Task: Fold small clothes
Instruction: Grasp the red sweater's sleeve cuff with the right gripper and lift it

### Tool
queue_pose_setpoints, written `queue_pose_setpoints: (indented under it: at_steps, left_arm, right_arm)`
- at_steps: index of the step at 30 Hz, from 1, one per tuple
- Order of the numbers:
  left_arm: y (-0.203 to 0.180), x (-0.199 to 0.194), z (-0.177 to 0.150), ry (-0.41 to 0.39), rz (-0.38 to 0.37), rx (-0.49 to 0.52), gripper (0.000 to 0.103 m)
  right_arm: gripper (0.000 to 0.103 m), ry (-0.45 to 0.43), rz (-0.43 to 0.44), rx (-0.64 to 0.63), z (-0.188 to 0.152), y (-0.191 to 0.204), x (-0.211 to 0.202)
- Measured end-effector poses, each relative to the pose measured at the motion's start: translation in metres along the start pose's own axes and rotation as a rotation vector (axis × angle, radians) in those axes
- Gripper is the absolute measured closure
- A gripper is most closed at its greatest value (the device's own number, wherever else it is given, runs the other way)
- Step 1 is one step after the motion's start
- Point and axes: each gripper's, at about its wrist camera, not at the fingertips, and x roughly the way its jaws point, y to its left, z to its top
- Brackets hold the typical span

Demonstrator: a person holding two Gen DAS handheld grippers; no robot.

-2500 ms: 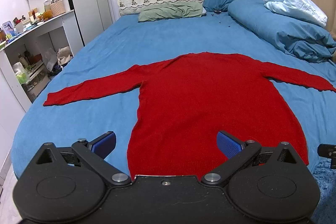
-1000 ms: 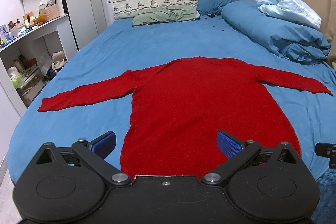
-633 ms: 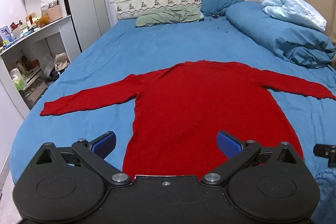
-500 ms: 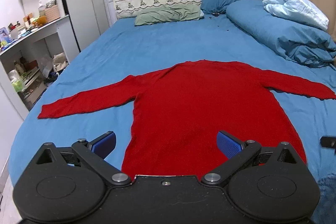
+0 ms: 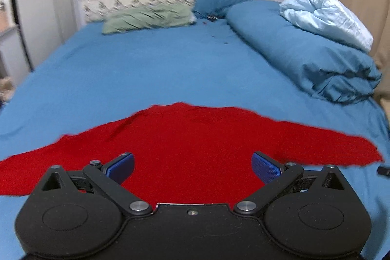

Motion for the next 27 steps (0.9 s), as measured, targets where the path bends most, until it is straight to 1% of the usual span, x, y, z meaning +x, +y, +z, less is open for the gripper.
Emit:
queue_pose_setpoints:
  at_steps: [2,5,6,7,10,12,14,16,18,19,21,22,23,24,25,27]
  left_arm:
    - [-0.017,0.033,0.013,0.023,-0.013,0.011,0.000]
    - [-0.044,0.078,0.023,0.052,-0.012,0.062,0.000]
    - [-0.053,0.096,0.026,0.070,-0.024,0.073,0.000]
    - [-0.060,0.112,0.026,0.087,-0.031,0.079,0.000]
    - [-0.075,0.158,0.024,0.144,-0.038,0.099,0.000]
    - [-0.082,0.185,0.020,0.165,-0.030,0.114,0.000]
    - [-0.085,0.210,0.013,0.210,-0.020,0.130,0.000]
    - [-0.086,0.230,0.009,0.256,-0.018,0.131,0.000]
    - [-0.083,0.246,0.004,0.293,-0.016,0.124,0.000]
    - [-0.081,0.249,0.002,0.293,-0.020,0.122,0.000]
    - [-0.079,0.251,0.002,0.279,-0.028,0.123,0.000]
    - [-0.078,0.252,0.003,0.286,-0.034,0.123,0.000]
    - [-0.076,0.252,0.002,0.299,-0.043,0.117,0.000]
    - [-0.074,0.255,0.003,0.316,-0.055,0.106,0.000]
    - [-0.072,0.258,0.007,0.335,-0.066,0.102,0.000]
    - [-0.067,0.259,0.011,0.363,-0.089,0.102,0.000]
  right_arm:
    - [0.000,0.005,-0.010,0.066,0.009,-0.018,0.027]
    - [0.000,0.017,-0.015,0.155,0.022,-0.032,0.067]
    - [0.000,0.028,-0.026,0.184,0.024,-0.036,0.079]
    - [0.000,0.032,-0.028,0.214,0.025,-0.042,0.094]
    - [0.000,0.032,-0.060,0.249,0.027,-0.050,0.128]
    - [0.003,0.026,-0.072,0.280,0.027,-0.055,0.144]
    - [0.006,-0.022,-0.086,0.309,0.025,-0.062,0.155]
    - [0.015,-0.070,-0.119,0.295,0.027,-0.063,0.163]
    - [0.032,-0.097,-0.151,0.288,0.030,-0.064,0.170]
    - [0.036,-0.108,-0.161,0.295,0.032,-0.066,0.173]
    - [0.056,-0.126,-0.183,0.322,0.034,-0.072,0.178]
    - [0.060,-0.135,-0.188,0.339,0.035,-0.076,0.179]
    - [0.069,-0.141,-0.188,0.353,0.036,-0.078,0.180]
    - [0.075,-0.144,-0.185,0.361,0.037,-0.080,0.181]
    - [0.078,-0.145,-0.181,0.363,0.039,-0.080,0.181]
    - [0.080,-0.142,-0.174,0.342,0.045,-0.076,0.181]
